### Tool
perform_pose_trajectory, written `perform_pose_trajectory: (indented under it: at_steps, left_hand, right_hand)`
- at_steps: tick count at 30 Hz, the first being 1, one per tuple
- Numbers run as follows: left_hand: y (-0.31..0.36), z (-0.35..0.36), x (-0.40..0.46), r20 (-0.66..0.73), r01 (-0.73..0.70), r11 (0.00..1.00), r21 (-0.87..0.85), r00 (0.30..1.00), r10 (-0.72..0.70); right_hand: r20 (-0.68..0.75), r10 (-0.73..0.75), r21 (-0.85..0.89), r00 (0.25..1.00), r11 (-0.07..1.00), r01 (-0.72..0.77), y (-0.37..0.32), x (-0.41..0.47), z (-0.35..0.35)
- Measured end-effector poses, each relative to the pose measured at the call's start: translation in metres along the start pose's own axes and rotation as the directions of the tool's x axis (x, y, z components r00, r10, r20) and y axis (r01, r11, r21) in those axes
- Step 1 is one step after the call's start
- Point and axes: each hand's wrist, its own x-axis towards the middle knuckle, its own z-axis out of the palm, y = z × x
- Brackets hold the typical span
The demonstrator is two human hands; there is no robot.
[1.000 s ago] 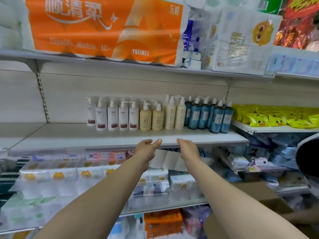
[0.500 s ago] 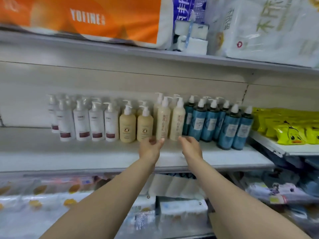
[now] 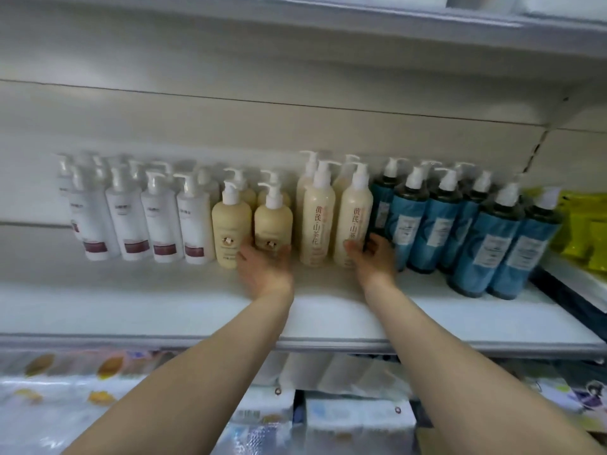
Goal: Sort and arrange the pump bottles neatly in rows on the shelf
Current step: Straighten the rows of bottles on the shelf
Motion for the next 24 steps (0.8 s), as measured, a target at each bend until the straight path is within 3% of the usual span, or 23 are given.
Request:
perform_pose_trajectory:
  at_steps: [8, 20, 21, 24]
  left_hand:
    - [-0.001, 0.005, 0.001, -0.026, -0.019, 0.991, 0.136, 0.999, 0.023]
    - [0.002, 0.013, -0.001, -0.055, 0.018, 0.992, 0.126, 0.998, -0.012]
    - [0.002, 0.012, -0.004, -0.064, -0.025, 0.991, 0.133, 0.997, 0.033]
    - [0.004, 0.015, -0.02, -0.043, -0.338, 0.936, 0.095, 0.938, 0.343]
  right_hand:
    - [0.015, -0.038, 0.011, 0.999, 0.999, 0.038, 0.007, 0.01, 0.005]
    - [-0.008, -0.083, 0.074, 0.997, 0.994, 0.083, 0.015, 0.014, 0.007]
    - [-0.005, -0.087, 0.076, 0.996, 0.993, 0.087, 0.015, 0.014, 0.008]
    - [0.01, -0.094, 0.096, 0.996, 0.991, 0.092, 0.017, 0.015, 0.008]
